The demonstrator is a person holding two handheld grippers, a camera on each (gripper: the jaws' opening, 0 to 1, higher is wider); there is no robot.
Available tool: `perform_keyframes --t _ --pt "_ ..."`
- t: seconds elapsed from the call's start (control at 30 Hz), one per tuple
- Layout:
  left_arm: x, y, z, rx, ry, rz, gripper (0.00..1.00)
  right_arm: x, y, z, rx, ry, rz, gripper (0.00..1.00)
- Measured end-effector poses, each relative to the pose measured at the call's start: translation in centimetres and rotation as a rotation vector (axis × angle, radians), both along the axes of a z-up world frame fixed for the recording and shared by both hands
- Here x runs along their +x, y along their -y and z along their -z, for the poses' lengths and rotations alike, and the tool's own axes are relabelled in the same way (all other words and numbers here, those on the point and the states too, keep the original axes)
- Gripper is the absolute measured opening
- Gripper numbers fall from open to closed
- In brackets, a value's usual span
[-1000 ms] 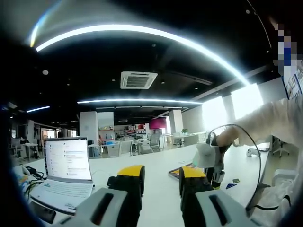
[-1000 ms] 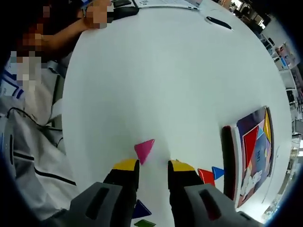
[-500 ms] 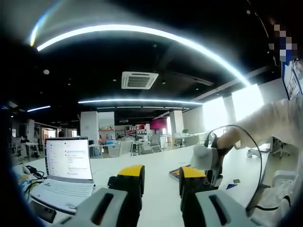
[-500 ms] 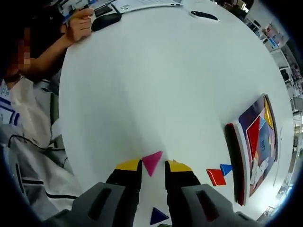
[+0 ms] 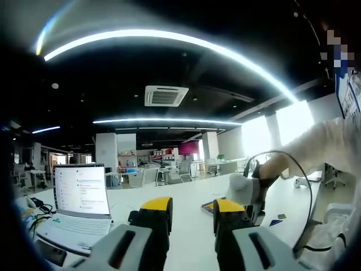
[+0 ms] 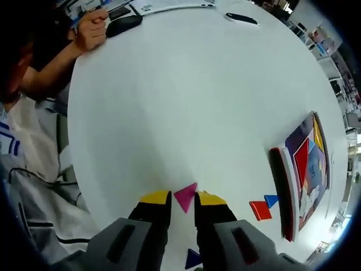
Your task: Pick up the tangram pieces one by one and place each piece onto its matching region on the pattern sheet, fitting the shapes together until the outline on the sheet is completely filled by the tangram pieces
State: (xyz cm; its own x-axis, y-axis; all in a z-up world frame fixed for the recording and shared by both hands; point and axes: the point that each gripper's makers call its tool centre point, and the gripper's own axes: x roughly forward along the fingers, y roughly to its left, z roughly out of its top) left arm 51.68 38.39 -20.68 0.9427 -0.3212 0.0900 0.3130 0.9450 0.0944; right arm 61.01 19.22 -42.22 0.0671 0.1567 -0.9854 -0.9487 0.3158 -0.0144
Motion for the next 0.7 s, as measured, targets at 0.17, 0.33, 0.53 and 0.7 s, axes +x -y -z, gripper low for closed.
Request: perform_keyframes --t 0.17,0.33,0.53,0.7 --pt "0.0 -0.1 0.1 -0.001 -0.001 -0.002 0.31 0.0 0.3 0.0 -0.005 -0.002 -0.002 0.16" --pt "0.0 -0.1 0.1 -0.003 0.000 -0.001 0.31 0.1 0.5 -0.1 -0.008 -0.009 0.020 0.15" --pt "-0.1 0.0 0.1 -0.002 0.001 -0.001 0.31 1.1 0.4 -1.3 -0.008 -0.025 0.043 0.15" --pt "-0.1 -0.1 0.1 -0.004 0.000 -0.004 0.31 4.2 0.3 -3.7 0.018 -0.004 0.138 0.15"
